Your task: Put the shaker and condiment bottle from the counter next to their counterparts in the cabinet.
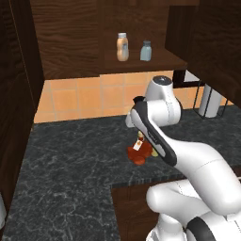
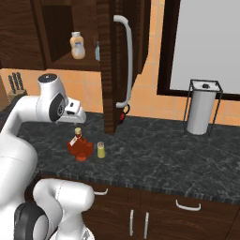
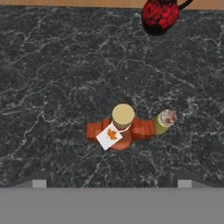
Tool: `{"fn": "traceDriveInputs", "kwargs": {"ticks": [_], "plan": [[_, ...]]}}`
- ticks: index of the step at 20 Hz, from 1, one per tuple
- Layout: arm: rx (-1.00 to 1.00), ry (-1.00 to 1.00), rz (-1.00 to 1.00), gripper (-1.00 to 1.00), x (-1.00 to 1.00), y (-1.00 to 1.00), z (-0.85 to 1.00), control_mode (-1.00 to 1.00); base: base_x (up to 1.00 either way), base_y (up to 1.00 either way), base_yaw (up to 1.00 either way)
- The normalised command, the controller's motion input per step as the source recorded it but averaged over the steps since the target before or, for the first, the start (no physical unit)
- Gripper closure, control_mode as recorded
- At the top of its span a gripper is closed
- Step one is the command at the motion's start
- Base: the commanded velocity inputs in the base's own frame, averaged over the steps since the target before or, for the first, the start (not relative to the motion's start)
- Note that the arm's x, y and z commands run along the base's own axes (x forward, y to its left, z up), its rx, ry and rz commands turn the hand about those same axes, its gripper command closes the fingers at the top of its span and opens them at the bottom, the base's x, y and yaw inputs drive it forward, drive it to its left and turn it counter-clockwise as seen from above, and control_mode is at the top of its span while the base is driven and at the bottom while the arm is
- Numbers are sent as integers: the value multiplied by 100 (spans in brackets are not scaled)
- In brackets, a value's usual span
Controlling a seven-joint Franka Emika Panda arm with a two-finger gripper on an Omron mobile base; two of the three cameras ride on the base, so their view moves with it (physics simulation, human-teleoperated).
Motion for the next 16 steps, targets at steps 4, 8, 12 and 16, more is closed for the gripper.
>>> {"fn": "traceDriveInputs", "kwargs": {"ticks": [4, 8, 12, 16], "plan": [[0, 0, 0, -100, 4, 0, -3, -100, 0, 0, 0], [0, 0, 0, -100, 19, -12, -3, -100, 0, 0, 0], [0, 0, 0, -100, 23, -10, -15, -100, 0, 0, 0], [0, 0, 0, -100, 7, 0, -22, -100, 0, 0, 0]]}}
